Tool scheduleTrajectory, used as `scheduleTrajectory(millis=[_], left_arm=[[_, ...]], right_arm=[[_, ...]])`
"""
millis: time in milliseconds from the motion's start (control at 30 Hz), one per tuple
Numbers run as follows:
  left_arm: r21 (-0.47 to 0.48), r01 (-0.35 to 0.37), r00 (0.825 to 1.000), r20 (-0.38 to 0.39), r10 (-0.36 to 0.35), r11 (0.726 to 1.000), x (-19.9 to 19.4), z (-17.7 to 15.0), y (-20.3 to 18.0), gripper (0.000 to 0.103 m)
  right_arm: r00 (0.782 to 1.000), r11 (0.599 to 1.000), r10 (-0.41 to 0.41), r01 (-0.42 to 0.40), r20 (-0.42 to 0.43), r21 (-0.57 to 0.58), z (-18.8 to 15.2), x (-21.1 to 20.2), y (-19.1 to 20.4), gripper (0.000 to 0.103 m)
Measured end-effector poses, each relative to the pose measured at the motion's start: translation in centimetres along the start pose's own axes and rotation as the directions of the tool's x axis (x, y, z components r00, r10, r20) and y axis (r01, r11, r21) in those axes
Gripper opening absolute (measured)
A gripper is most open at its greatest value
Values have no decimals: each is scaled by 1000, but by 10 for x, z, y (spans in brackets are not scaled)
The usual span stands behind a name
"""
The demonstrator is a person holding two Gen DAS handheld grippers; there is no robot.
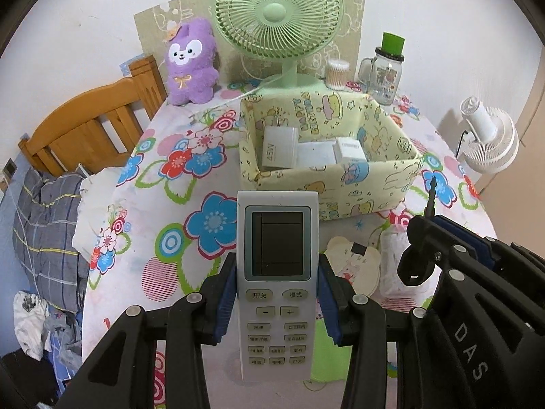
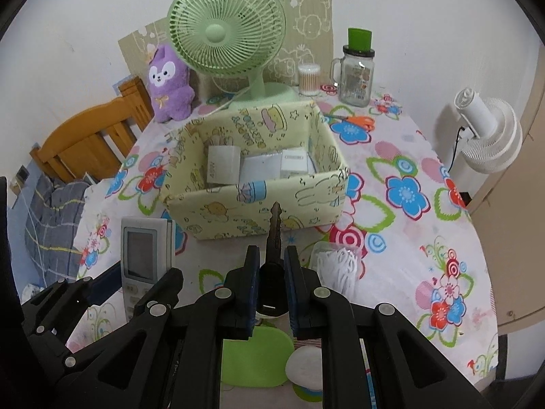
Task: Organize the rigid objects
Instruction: 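Lift the remote with the left tool while the right tool carries the black item toward the box, then lower the remote into the yellow box with the left tool while the right tool lowers its item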
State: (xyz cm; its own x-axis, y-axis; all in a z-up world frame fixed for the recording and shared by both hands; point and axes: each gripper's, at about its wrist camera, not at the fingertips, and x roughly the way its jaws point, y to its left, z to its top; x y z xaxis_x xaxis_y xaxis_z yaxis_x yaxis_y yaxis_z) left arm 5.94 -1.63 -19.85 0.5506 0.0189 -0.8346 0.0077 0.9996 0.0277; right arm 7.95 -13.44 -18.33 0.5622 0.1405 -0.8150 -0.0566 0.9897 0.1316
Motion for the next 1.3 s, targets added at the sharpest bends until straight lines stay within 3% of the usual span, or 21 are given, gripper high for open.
scheduleTrajectory(millis=[667,1300], left_arm=[[-27,10,998,66,-9,1000,-39,26,-13,45],[-70,-21,997,69,26,997,-44,52,-17,45]], right_arm=[[995,1000,-25,24,93,12,27,-48,-12,18],[995,1000,-18,18,102,-2,57,-49,-18,18]])
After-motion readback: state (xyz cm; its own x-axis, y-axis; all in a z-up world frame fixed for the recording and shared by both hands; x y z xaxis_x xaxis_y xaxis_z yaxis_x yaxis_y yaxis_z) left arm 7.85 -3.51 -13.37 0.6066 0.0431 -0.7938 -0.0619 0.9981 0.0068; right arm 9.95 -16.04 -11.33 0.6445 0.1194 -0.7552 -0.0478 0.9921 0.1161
